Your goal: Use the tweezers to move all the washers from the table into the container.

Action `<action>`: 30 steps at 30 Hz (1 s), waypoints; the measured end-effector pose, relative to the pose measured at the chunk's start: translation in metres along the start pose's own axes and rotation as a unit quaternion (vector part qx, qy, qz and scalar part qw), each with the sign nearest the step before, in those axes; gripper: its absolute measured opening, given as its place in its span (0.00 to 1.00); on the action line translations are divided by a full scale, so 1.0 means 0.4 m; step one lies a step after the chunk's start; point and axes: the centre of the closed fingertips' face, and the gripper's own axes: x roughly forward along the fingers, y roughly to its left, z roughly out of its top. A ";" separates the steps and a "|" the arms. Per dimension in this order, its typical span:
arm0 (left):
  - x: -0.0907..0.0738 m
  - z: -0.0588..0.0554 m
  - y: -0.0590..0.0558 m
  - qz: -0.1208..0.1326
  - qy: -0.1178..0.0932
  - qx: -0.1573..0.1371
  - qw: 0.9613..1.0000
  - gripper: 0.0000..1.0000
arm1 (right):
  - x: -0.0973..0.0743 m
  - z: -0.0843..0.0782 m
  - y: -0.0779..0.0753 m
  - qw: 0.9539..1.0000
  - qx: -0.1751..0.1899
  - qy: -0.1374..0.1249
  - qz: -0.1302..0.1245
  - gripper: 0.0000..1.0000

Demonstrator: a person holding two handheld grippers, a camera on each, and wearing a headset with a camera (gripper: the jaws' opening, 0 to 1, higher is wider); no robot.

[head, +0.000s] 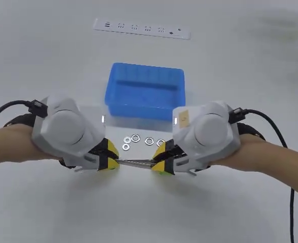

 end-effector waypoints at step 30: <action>-0.115 0.248 -0.065 0.052 -0.130 0.064 0.988 0.04 | -0.079 0.009 0.018 0.993 -0.060 -0.086 -0.050 0.08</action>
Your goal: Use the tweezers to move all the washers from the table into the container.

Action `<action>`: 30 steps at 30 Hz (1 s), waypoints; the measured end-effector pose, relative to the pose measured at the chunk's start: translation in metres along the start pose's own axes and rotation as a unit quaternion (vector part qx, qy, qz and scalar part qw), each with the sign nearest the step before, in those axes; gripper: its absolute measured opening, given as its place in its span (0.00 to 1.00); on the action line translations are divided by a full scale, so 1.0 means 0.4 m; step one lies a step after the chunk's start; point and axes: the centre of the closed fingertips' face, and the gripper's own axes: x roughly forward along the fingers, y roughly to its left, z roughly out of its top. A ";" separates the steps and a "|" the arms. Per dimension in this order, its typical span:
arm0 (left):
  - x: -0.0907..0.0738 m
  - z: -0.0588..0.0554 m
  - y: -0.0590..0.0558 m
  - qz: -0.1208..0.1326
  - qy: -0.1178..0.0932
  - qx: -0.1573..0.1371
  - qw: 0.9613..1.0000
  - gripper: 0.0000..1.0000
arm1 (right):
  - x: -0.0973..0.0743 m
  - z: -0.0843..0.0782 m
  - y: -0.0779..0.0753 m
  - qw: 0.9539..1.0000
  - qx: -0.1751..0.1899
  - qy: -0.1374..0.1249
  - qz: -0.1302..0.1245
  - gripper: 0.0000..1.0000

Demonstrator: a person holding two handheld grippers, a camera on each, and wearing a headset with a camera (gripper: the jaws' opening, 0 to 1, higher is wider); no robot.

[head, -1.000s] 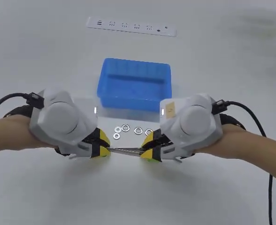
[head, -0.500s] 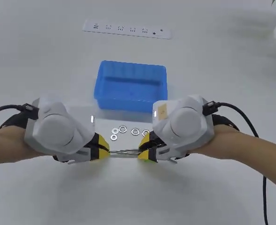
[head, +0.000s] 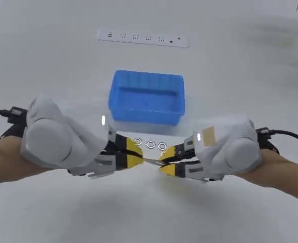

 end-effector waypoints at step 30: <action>0.118 0.146 -0.004 -0.022 -0.068 0.042 0.997 0.07 | -0.048 -0.028 -0.003 1.000 -0.016 -0.020 -0.008 0.07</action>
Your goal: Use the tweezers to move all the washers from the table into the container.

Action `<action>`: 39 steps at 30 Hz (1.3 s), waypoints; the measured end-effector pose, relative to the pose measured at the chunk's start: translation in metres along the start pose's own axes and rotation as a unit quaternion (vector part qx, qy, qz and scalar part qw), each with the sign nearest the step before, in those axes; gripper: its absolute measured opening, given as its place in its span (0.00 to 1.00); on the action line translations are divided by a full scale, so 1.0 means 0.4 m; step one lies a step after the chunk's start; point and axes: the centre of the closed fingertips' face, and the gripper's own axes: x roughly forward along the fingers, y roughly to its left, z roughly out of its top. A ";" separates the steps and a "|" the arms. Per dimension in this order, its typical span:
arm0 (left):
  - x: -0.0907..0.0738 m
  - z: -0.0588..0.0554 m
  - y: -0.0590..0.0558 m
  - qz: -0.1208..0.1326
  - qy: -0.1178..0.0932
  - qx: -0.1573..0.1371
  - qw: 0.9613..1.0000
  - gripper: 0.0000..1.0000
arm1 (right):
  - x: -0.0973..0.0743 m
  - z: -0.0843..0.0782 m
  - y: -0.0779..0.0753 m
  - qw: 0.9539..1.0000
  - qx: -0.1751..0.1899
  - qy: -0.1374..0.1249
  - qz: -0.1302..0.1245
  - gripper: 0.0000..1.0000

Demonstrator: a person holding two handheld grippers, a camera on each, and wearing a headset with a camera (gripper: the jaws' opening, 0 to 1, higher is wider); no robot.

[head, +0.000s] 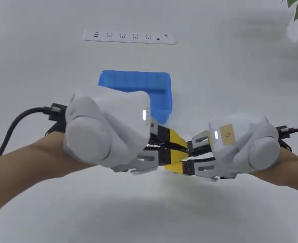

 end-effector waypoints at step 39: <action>-0.119 -0.052 0.019 0.055 0.020 -0.024 0.998 0.05 | 0.019 0.056 -0.024 0.998 0.024 -0.002 -0.065 0.20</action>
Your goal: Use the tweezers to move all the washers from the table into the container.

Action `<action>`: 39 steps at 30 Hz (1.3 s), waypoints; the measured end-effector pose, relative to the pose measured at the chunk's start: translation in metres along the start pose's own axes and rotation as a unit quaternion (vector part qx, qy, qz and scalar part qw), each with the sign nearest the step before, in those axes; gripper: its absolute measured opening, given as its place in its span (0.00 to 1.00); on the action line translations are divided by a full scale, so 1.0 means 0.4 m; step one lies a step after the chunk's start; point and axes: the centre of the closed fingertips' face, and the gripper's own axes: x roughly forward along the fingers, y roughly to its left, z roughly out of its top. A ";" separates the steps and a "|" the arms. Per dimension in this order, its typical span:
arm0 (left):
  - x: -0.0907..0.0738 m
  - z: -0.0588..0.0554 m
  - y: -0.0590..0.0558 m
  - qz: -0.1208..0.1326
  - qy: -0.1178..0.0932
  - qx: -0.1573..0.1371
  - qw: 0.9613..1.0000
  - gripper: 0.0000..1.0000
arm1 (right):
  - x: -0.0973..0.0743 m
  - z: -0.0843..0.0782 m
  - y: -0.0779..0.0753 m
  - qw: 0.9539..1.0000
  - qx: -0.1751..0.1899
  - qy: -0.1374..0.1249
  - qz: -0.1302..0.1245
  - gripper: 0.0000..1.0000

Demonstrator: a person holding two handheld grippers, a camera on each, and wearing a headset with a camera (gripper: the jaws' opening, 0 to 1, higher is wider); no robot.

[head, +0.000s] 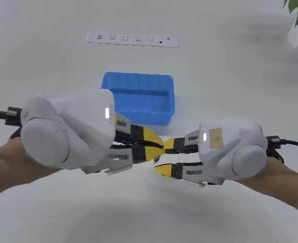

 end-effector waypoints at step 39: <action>-0.103 -0.106 0.106 0.076 0.012 -0.070 0.995 0.05 | -0.125 -0.068 -0.014 0.982 0.165 -0.007 -0.089 1.00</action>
